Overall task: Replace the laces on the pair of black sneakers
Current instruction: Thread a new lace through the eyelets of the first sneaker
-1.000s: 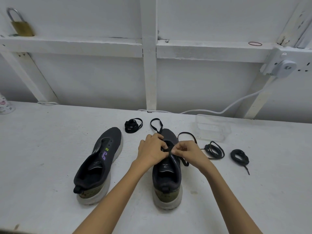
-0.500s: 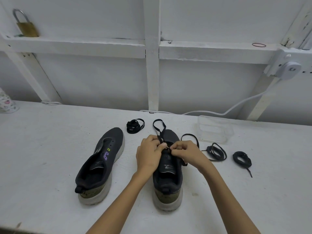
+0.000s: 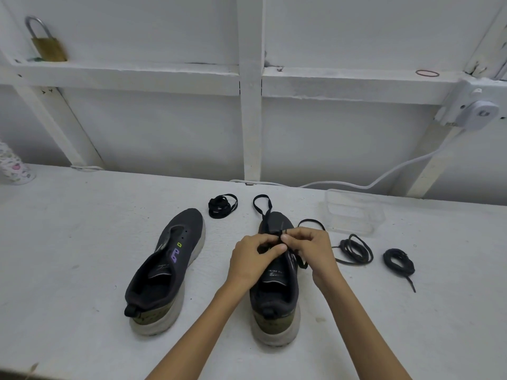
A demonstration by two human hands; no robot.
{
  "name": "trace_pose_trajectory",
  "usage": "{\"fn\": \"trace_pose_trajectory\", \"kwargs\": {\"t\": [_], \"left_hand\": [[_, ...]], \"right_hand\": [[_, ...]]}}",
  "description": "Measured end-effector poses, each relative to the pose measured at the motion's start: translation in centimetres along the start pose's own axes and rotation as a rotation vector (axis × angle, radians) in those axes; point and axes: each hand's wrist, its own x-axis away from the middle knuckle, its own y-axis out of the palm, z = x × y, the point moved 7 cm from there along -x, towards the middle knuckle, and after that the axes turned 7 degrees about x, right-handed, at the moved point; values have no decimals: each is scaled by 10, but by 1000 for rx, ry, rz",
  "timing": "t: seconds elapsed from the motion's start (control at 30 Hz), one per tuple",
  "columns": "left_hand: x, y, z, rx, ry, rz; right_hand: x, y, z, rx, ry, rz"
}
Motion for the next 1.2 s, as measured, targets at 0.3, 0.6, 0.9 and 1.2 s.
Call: {"fn": "trace_pose_trajectory", "kwargs": {"t": [0.3, 0.6, 0.9, 1.2], "left_hand": [[-2, 6, -3, -67, 11, -10], [-3, -17, 12, 236, 193, 193], [-13, 17, 7, 289, 46, -179], [-15, 19, 4, 206, 54, -122]], "right_hand": [[-1, -1, -23, 31, -47, -3], [-5, 10, -34, 400, -178, -81], [0, 10, -47, 186, -156, -147], [-16, 20, -96, 11, -183, -260]]}}
